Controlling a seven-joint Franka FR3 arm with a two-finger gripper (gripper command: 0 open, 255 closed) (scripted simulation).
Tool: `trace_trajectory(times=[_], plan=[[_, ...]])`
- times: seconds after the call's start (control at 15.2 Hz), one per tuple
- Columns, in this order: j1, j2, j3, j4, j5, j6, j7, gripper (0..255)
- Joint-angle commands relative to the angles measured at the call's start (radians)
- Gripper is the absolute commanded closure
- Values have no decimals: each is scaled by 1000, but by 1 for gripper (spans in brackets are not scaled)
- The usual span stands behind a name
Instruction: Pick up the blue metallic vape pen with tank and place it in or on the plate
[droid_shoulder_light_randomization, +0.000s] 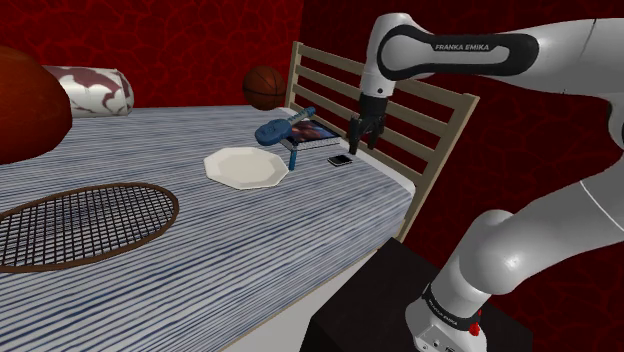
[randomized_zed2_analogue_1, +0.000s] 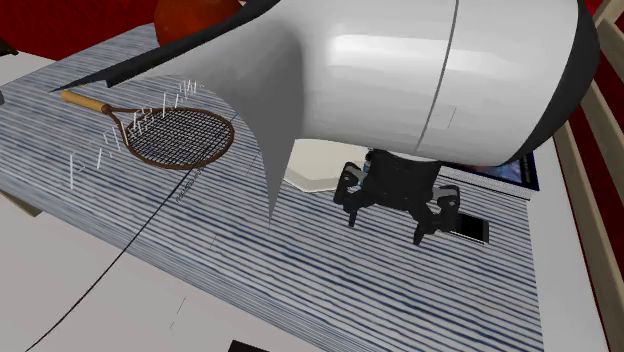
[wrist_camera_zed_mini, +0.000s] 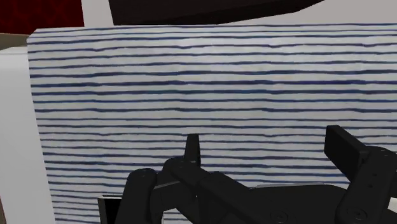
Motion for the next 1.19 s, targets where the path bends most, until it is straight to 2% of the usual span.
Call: trace_trajectory(times=[0.0,0.53,1.06,1.12], plan=[[5,75,4,44,8,40,9,0],[17,362,14,267,33,140,30,0],[25,658,21,578,53,160,48,0],[25,659,21,566,53,173,48,0]])
